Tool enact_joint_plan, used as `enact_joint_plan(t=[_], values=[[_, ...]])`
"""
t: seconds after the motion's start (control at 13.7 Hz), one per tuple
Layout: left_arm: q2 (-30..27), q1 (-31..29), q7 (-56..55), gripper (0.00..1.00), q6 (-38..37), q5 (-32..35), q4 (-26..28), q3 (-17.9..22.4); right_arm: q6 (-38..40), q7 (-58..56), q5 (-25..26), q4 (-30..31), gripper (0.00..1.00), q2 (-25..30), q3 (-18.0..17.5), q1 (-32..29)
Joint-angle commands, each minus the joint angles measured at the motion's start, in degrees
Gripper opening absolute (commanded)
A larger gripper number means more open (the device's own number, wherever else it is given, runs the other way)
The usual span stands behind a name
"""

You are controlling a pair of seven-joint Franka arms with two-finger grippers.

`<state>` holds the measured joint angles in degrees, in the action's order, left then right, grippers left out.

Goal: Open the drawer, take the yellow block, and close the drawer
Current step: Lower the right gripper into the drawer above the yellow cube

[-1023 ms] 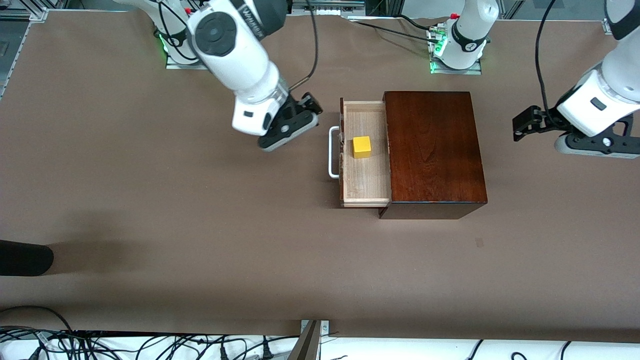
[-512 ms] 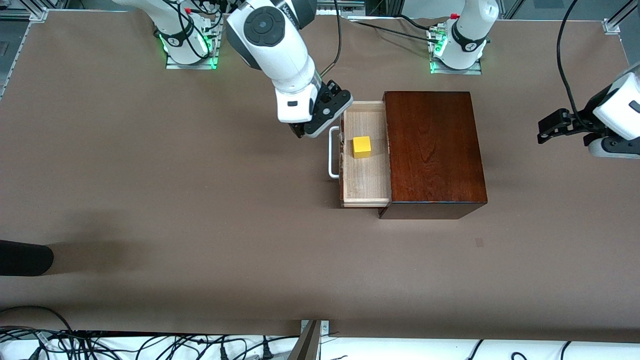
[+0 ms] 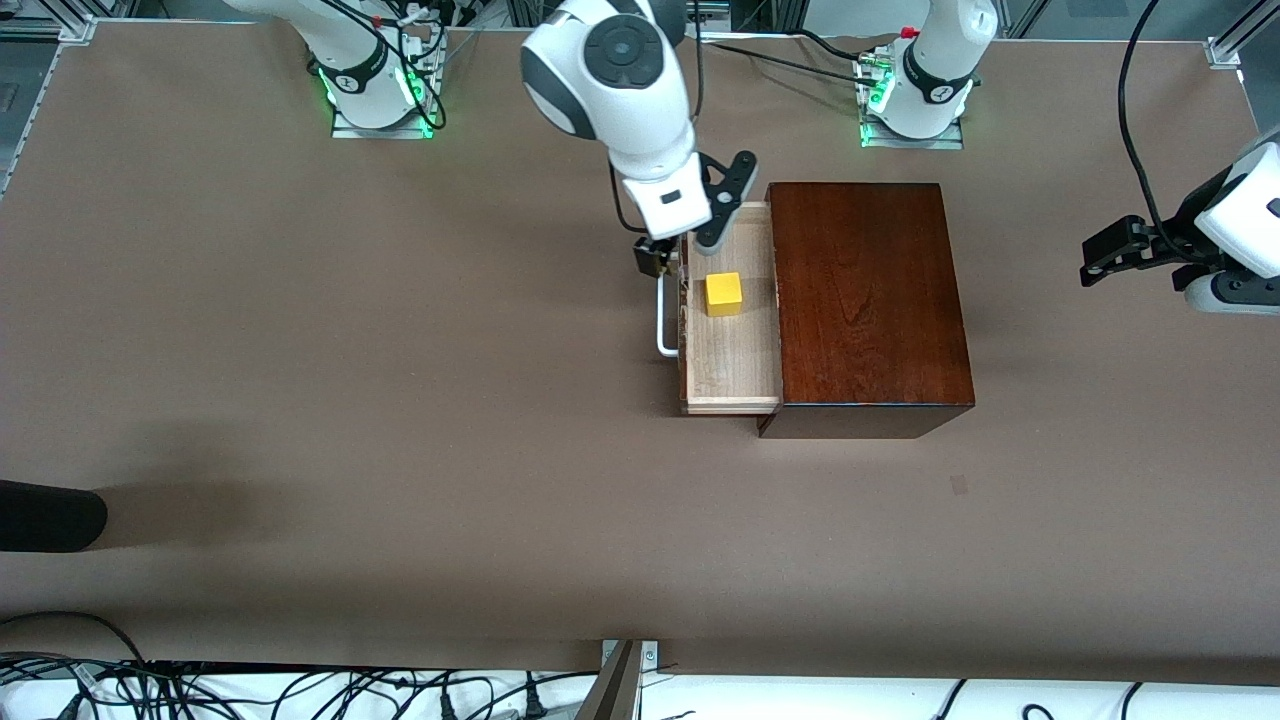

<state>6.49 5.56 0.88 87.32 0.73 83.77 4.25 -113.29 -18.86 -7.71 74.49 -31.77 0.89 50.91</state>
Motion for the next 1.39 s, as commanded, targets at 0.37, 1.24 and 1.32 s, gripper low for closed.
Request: enact_joint_plan(t=[0.37,1.24,1.32], values=[[-1.5,-0.5,1.2,1.00,-0.1,-1.6,1.0,-0.2,3.8,-13.4,3.0,-10.5,1.00,-8.9,0.4,0.7],[-1.4,-0.4,0.5,1.00,0.0,-1.4,0.1,-0.5,-5.2,-22.3,3.1,-11.1,1.00,-13.8,0.5,2.1],[-1.3,-0.3,0.4,1.00,0.0,-1.4,-0.4,-0.5,-5.6,-22.3,3.1,-11.1,1.00,-14.2,0.5,2.1]])
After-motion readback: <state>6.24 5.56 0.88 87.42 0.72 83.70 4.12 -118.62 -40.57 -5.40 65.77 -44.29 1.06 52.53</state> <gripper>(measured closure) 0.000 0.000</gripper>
